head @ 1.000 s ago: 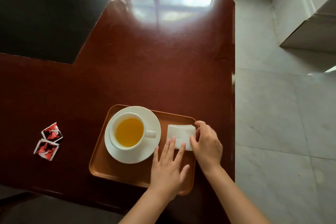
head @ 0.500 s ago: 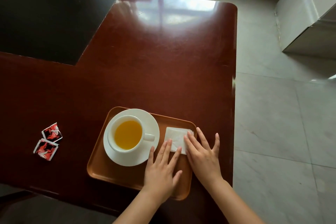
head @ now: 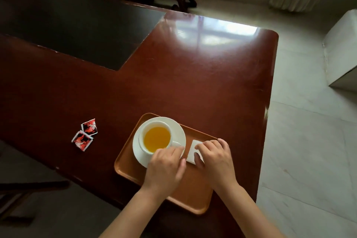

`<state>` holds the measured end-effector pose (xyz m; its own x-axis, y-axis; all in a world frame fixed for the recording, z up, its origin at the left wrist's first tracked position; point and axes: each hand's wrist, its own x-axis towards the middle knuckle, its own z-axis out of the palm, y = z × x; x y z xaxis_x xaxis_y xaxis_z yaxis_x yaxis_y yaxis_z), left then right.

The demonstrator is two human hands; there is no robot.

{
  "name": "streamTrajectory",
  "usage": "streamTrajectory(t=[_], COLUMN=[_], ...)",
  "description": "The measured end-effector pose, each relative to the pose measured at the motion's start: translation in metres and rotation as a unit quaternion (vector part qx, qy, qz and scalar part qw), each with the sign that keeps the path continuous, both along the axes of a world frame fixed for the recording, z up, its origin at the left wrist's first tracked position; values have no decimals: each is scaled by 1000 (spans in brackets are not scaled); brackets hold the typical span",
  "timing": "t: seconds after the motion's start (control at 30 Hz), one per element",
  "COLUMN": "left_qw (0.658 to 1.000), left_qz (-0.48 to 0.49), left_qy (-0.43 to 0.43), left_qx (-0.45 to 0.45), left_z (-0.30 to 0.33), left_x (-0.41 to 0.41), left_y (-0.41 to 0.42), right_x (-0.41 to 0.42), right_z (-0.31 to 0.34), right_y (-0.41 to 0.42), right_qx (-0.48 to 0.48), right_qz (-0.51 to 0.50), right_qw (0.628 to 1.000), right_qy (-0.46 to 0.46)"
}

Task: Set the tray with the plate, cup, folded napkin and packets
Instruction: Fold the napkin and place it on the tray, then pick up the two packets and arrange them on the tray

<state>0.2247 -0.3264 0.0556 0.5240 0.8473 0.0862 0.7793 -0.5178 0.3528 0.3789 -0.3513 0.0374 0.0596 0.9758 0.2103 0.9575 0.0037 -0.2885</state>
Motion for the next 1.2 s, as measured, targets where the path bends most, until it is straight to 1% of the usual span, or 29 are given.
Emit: streamTrajectory(t=[0.17,0.23,0.37,0.57,0.7,0.93,1.07,1.2], left_qw=[997,995,992,989,991,995,996,996], left_qz=[51,66,93,130,123,57,31,4], left_qy=[61,73,66,53,49,88,82,90], left_qx=[19,26,49,47,12,4,6,-1], left_z=[26,32,41,40,31,16,15,8], left_x=[-37,-54,-93,-177,-246,-352,-381,-385], left_y=[17,19,22,31,40,75,97,115], right_x=[-37,-54,-92,-167,-228,-329,-359,-374], right_z=[40,50,58,61,51,29,34,38], right_y=[22,25,30,42,52,72,84,95], right_qx=[4,7,-13,-54,-73,-88,-100,-101], right_qz=[35,52,83,107,103,41,-5,-29], right_qw=[999,998,996,990,990,995,995,994], right_qy=[-19,-24,-44,-74,-61,-20,-15,-30])
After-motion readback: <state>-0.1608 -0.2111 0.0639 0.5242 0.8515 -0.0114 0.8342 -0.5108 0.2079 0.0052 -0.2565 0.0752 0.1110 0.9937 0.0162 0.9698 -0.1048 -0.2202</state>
